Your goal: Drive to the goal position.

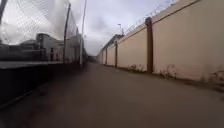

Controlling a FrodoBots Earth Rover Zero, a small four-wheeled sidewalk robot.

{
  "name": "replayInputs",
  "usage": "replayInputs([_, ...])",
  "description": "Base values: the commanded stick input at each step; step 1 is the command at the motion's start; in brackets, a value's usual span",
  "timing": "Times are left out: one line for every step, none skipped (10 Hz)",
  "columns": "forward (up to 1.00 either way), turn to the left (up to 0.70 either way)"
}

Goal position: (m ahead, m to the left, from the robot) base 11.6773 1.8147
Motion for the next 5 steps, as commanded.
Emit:
replayInputs([0.50,0.00])
replayInputs([0.50,0.00])
replayInputs([0.50,0.00])
replayInputs([0.50,0.00])
replayInputs([0.50,0.00])
